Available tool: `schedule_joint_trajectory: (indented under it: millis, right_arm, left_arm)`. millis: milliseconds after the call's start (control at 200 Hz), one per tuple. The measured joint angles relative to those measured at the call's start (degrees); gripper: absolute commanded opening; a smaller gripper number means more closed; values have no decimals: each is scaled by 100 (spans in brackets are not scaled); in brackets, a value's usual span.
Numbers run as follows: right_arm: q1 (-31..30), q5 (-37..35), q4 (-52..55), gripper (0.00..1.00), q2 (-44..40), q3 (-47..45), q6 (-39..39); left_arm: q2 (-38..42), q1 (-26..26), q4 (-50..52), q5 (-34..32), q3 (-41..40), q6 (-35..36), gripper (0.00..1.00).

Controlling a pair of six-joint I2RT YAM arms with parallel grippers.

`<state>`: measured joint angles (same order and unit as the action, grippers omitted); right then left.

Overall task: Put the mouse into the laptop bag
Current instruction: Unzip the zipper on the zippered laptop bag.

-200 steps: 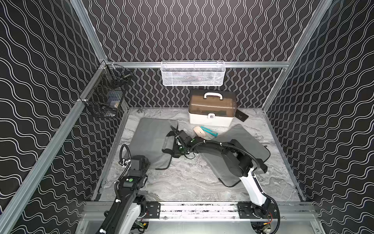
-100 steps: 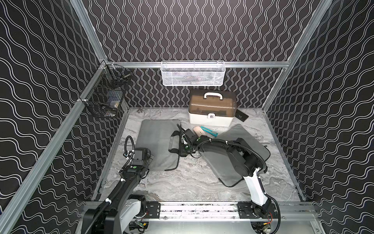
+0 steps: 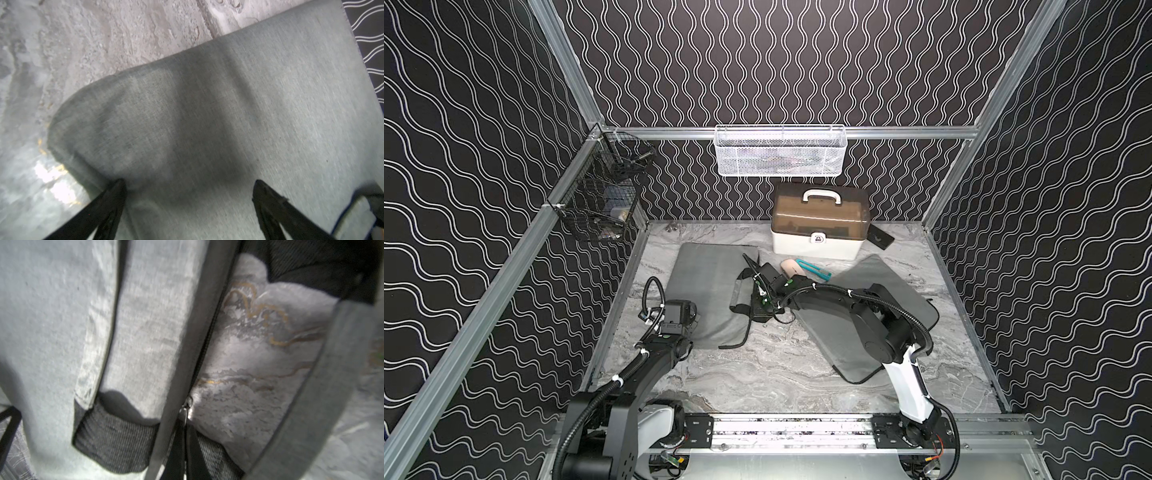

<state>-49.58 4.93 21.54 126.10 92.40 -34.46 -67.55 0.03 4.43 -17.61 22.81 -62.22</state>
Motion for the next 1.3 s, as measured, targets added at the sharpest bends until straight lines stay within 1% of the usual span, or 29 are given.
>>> schedule_joint_trajectory:
  millis: [20,50,55,70,90,110,260,485,630,776,816,891,916,941,1021,1096,1191,1301]
  right_arm:
    - [-22,-13,-2,0,0,0,0]
    - [-55,-31,-2,0,-2,0,0]
    - [-63,-37,-2,0,-2,0,-2]
    - [-85,-42,-2,0,-2,0,-2]
    - [-114,-59,0,0,-2,0,-2]
    - [-146,-79,4,0,0,0,-4]
    - [-396,-280,210,0,2,0,-96]
    - [-999,-625,588,0,-39,59,-328]
    - [-1373,-610,800,0,-105,42,-417]
    - [-1456,-514,802,0,-142,-55,-507]
    - [-1394,-439,802,0,-140,-57,-520]
    - [-1161,-144,710,0,-140,-136,-518]
    - [-1067,-85,643,0,-140,-170,-516]
    - [-966,-39,577,0,-140,-197,-516]
    - [-660,9,323,0,-129,-240,-492]
    - [-428,33,120,0,-74,-232,-411]
    - [-234,83,-59,0,-31,-223,-334]
    - [-142,269,-66,0,22,-160,-210]
  left_arm:
    - [-85,2,-83,-61,-4,0,51]
    - [-192,9,-214,-140,-33,-2,29]
    - [-205,9,-234,-151,-37,-2,28]
    - [-254,13,-310,-190,-61,-13,17]
    - [-306,11,-404,-234,-87,-42,8]
    - [-358,11,-518,-280,-125,-74,0]
    - [-402,7,-874,-492,-297,-297,0]
    - [-162,11,-826,-717,-492,-577,0]
    - [-142,11,-857,-872,-549,-693,0]
    - [-96,11,-833,-879,-553,-728,0]
    - [-31,11,-761,-846,-549,-728,15]
    - [227,4,-457,-664,-518,-723,46]
    - [356,0,-376,-573,-514,-719,55]
    - [494,-2,-317,-457,-514,-702,61]
    - [986,2,-31,-234,-525,-658,73]
    - [1322,46,278,2,-575,-483,83]
    - [1543,118,343,476,-708,-238,90]
    - [1563,221,179,885,-835,-66,93]
